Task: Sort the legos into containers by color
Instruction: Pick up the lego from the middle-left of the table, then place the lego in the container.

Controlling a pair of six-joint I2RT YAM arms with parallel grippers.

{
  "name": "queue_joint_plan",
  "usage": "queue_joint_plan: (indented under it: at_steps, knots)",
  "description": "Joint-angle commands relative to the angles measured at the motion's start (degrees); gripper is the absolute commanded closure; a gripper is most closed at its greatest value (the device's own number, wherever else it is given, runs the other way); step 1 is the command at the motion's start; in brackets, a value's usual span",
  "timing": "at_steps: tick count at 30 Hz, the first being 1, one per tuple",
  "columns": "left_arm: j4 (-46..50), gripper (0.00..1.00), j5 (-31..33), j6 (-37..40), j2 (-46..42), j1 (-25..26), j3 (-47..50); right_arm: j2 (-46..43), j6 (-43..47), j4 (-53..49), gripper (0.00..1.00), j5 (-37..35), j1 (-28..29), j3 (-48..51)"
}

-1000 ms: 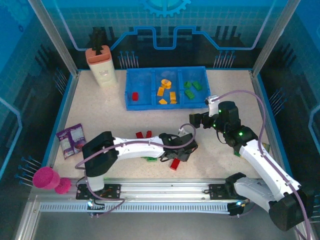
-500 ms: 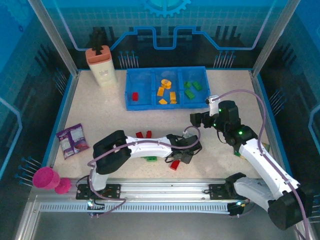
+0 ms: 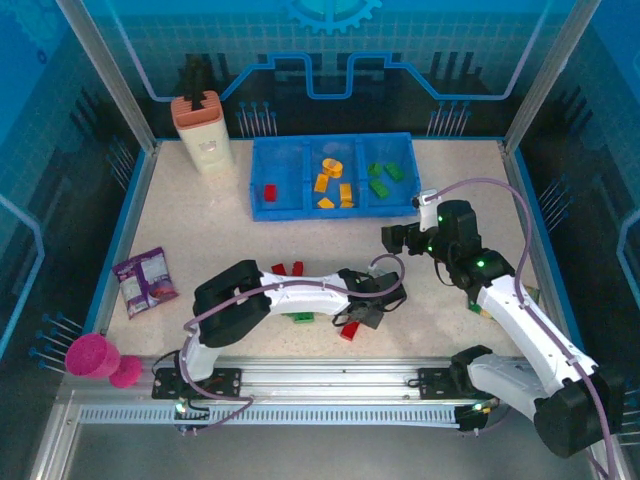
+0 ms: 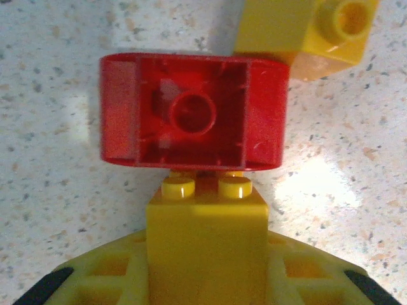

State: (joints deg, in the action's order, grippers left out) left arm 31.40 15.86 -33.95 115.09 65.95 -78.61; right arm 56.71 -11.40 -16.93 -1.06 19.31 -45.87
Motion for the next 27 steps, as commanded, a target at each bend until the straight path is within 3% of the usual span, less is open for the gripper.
queue_joint_plan:
  at_steps: [1, 9, 14, 18, 27]
  knots:
    - [3.3, 0.77, 3.8, 2.1, -6.6, -0.9, -0.6, 0.2, -0.6, 0.4, 0.00, 0.3, -0.9, -1.1]
    - [7.6, 0.79, 14.2, 8.7, -17.5, -9.1, -1.5, -1.1, -0.6, 0.0, 0.00, -1.0, -2.0, -1.3]
    - [0.0, 0.79, 15.6, 15.4, -18.0, -17.9, -3.0, -2.1, -1.3, 0.7, 0.00, -0.7, -3.0, -0.4]
    - [-5.0, 0.80, 14.9, 17.1, -13.2, -23.5, -8.6, -2.3, -1.5, -0.3, 0.00, -1.7, -3.3, -0.7]
    - [-7.0, 0.80, 14.6, 22.3, 6.7, -28.1, -26.8, -4.4, -4.7, -2.9, 0.00, 0.0, -3.6, -1.2]
